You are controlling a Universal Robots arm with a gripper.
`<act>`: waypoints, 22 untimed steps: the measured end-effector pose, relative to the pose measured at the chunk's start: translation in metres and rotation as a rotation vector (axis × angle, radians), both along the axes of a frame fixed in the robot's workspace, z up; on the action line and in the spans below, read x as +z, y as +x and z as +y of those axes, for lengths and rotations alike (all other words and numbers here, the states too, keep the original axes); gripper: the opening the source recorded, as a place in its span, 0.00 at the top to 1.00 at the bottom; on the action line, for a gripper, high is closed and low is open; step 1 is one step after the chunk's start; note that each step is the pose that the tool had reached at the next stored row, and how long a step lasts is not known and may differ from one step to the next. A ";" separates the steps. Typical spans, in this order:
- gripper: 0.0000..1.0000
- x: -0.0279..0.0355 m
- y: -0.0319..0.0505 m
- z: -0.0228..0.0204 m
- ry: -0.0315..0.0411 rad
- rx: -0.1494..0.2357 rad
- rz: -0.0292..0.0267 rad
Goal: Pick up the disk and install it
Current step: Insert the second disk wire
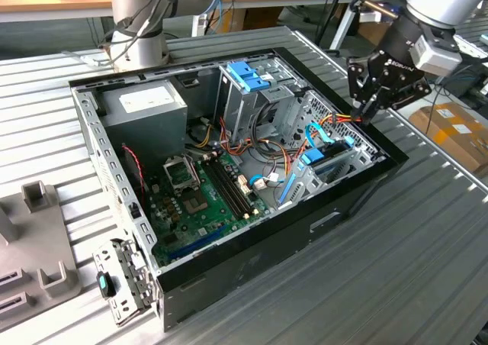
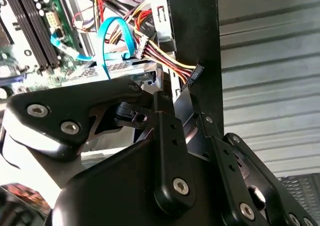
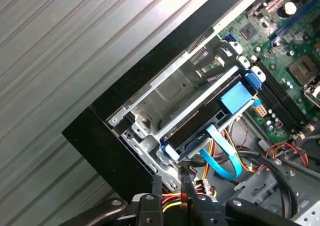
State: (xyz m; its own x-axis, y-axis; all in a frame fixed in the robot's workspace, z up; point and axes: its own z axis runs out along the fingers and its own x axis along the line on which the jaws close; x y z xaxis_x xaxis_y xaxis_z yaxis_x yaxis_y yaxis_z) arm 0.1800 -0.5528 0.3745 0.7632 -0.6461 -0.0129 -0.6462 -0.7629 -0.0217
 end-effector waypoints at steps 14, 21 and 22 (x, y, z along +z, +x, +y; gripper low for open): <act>0.71 -0.0005 0.0125 0.0004 0.0000 0.174 0.0000; 0.71 -0.0019 0.0146 0.0010 0.0002 0.076 0.0000; 0.71 -0.0020 0.0146 0.0016 0.0000 0.074 0.0000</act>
State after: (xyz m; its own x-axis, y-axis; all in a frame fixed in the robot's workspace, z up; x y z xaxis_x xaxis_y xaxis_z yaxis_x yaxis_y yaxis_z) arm 0.1946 -0.5513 0.3725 0.8086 -0.5882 -0.0128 -0.5884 -0.8083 -0.0217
